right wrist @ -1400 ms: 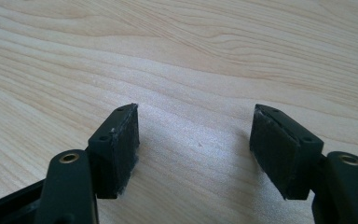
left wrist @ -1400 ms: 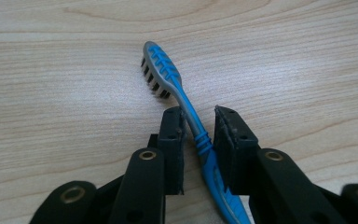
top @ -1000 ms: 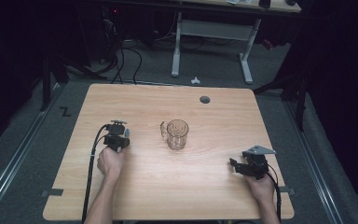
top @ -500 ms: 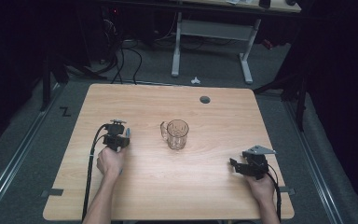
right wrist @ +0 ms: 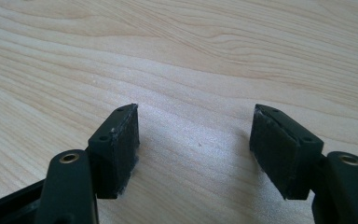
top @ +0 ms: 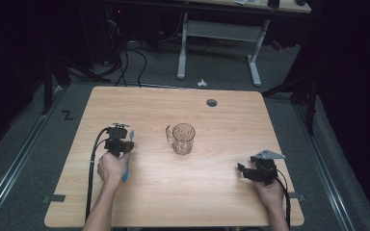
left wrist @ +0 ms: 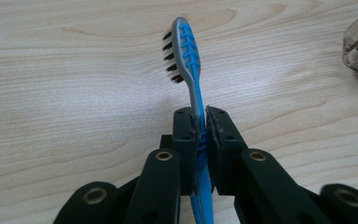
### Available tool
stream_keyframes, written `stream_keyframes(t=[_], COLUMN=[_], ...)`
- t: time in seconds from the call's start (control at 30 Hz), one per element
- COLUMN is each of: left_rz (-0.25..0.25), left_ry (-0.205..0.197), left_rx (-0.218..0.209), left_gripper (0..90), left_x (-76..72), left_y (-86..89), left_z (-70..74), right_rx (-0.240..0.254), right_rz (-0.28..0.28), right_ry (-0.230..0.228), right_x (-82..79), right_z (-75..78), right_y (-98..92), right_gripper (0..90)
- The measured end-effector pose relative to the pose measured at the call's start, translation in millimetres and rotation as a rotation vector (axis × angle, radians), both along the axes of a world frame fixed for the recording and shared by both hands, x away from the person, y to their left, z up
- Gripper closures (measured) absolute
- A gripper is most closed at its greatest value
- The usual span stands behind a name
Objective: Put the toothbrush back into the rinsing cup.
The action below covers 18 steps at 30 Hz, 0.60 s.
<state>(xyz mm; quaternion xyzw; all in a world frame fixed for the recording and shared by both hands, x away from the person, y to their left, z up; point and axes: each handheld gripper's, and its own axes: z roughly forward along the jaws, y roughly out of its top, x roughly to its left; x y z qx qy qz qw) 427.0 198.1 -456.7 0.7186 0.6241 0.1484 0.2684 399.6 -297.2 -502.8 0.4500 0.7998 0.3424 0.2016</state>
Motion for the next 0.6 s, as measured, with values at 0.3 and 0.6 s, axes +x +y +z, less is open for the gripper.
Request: stream_keyframes(t=[0.3, 0.6], left_rz=[-0.054, -0.103], left_ry=[-0.040, -0.055], left_rx=[0.039, -0.011], left_gripper=[82.5, 82.5], left_x=[-4.5, -5.7], left_y=[-11.6, -18.7], left_z=[22.1, 33.6], right_rx=[0.000, -0.001], right_rz=[0.001, 0.001], right_ry=[0.000, 0.000], right_x=[0.0, -0.1], right_z=[0.0, 0.0], right_y=[0.0, 0.0], right_gripper=[33.3, 33.3])
